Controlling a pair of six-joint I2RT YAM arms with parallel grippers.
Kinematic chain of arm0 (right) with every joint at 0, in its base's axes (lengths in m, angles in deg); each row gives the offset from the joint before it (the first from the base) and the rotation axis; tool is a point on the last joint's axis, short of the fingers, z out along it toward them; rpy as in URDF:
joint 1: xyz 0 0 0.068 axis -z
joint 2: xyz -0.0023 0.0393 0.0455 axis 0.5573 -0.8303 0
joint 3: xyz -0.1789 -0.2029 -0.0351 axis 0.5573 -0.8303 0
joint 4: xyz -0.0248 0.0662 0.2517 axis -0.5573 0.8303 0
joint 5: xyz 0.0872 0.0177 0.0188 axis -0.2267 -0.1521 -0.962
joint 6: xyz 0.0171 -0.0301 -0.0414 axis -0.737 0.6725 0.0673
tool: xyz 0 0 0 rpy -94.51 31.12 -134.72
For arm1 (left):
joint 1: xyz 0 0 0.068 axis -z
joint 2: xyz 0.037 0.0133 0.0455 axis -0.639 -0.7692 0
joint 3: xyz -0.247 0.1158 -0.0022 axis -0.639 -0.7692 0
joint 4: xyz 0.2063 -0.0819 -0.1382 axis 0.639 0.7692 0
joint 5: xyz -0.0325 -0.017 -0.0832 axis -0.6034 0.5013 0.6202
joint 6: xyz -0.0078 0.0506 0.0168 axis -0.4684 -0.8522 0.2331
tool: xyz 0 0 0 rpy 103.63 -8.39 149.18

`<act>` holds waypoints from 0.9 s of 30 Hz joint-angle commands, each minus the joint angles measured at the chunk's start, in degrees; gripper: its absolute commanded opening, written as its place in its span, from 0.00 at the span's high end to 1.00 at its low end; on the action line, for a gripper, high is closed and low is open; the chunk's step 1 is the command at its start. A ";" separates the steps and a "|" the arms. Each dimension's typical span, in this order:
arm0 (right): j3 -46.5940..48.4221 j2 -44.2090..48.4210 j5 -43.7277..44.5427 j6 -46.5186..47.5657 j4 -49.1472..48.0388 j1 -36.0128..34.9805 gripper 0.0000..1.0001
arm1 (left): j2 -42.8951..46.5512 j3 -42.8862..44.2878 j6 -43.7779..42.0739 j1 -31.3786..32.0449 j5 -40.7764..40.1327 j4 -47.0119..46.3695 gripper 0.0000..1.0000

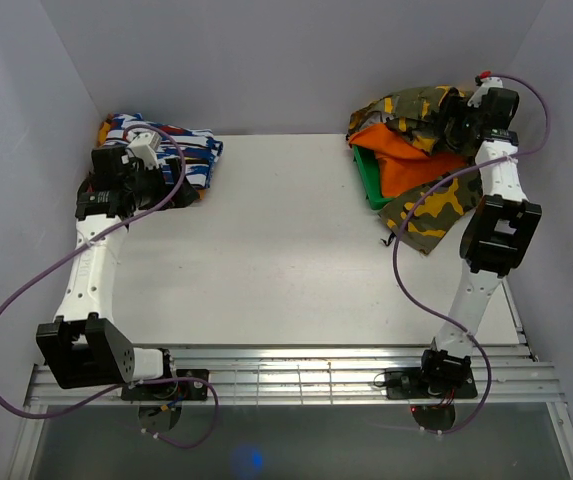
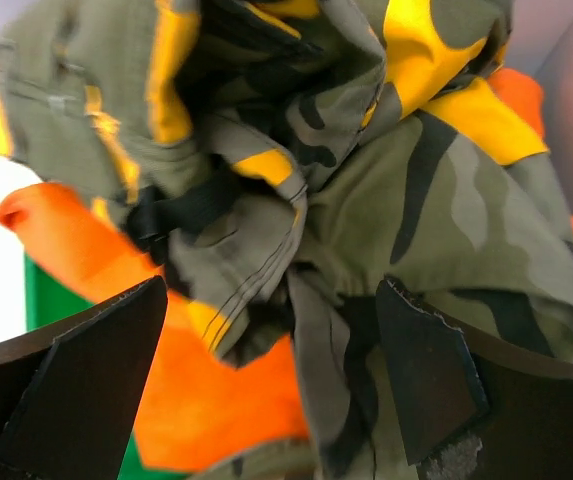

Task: Fold and stack the trousers
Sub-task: Grab the trousers from the pile

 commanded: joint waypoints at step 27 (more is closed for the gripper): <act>14.98 26.14 -1.15 -20.61 -23.14 -3.51 0.92 | 0.36 0.12 3.86 -0.08 -4.31 0.68 0.02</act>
